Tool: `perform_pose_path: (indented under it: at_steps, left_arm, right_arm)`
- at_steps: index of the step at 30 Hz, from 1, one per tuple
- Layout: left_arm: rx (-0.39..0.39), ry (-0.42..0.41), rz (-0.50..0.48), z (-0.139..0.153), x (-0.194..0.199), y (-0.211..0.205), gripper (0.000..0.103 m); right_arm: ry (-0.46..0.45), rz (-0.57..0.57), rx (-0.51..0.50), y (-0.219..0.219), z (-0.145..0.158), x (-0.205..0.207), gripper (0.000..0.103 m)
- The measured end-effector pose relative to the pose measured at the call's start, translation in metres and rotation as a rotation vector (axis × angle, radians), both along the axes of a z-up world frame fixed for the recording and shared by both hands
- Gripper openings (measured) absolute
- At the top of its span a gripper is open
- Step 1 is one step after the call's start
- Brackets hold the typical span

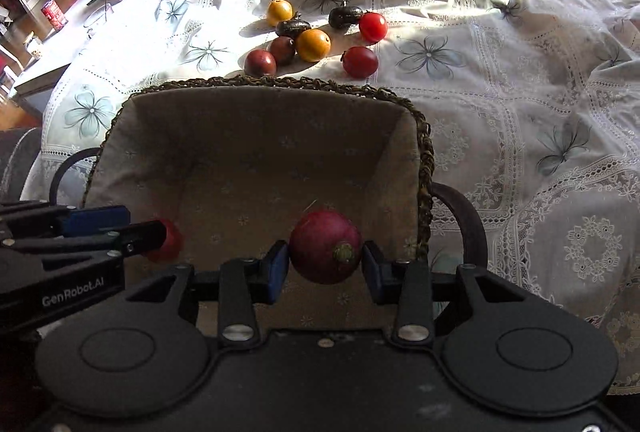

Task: Organize fruits
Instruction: 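Open the right tool to drop its fruit while the left tool releases its plum, then move both open tools back toward the loose fruits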

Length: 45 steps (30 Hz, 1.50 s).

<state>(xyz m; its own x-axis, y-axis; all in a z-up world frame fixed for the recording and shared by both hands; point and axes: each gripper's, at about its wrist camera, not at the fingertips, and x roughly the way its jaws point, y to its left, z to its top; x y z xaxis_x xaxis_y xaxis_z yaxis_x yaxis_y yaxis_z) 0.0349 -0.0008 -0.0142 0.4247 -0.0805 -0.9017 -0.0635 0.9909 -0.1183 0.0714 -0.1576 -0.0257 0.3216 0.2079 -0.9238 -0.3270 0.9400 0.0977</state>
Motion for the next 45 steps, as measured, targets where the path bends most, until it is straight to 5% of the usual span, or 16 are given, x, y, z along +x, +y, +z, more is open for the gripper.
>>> perform_pose_path:
  at_steps: [15,22,29,32,38,45]
  left_arm:
    - [0.005,-0.031,0.007,0.009,-0.005,0.001,0.042]
    - [0.047,-0.08,0.016,0.015,-0.009,-0.001,0.042]
    - [0.067,-0.112,0.016,0.018,-0.009,-0.004,0.043]
    - [0.091,-0.129,0.016,0.019,-0.008,-0.007,0.043]
    - [0.133,-0.176,0.047,0.024,-0.007,-0.006,0.044]
    - [0.087,-0.192,0.087,0.035,0.009,0.007,0.044]
  right_arm:
    - [-0.067,-0.024,0.003,-0.005,0.01,-0.003,0.045]
    - [-0.278,-0.135,-0.009,-0.013,0.027,-0.015,0.048]
    - [-0.373,-0.21,-0.047,-0.018,0.041,-0.01,0.049]
    - [-0.366,-0.304,-0.04,-0.025,0.041,-0.002,0.05]
    - [-0.241,-0.191,-0.018,-0.022,0.03,0.015,0.05]
    - [-0.242,-0.214,0.067,-0.023,0.038,0.035,0.046]
